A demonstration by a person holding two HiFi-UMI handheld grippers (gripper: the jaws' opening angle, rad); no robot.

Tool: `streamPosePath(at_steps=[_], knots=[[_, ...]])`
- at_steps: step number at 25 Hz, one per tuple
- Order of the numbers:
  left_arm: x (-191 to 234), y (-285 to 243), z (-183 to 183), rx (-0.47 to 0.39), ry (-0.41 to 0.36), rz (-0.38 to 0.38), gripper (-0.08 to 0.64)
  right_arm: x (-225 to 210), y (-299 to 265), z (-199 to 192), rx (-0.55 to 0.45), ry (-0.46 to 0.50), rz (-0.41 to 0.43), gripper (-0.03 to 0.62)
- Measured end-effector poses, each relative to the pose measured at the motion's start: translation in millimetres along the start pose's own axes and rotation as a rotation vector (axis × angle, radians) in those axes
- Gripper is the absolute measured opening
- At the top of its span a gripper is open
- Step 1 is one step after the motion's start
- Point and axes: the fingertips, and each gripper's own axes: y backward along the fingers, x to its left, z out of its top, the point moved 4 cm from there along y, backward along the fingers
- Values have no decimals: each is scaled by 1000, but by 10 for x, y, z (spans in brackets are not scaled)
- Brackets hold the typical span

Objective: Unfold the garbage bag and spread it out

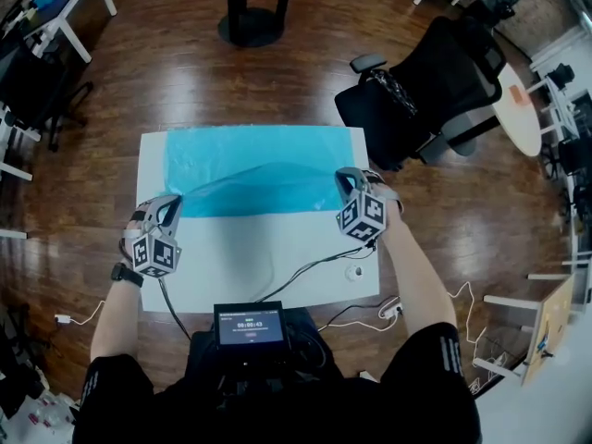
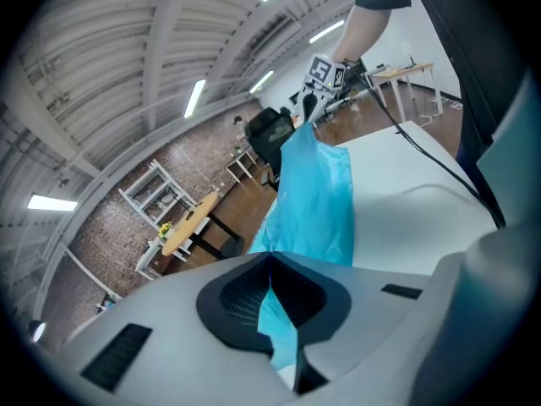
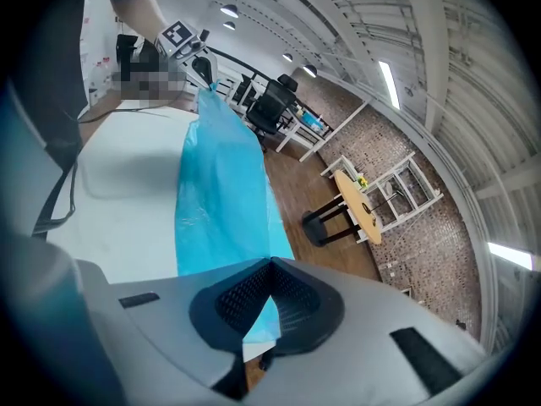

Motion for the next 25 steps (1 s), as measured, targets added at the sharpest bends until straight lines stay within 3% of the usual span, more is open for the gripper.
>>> streamPosePath(at_steps=[13, 25], knots=[[-610, 440, -173, 8, 47, -100, 12, 718, 722, -153, 27, -115, -35, 20], [-1138, 801, -243, 91, 132, -108, 12, 1458, 984, -413, 41, -189, 19, 20]])
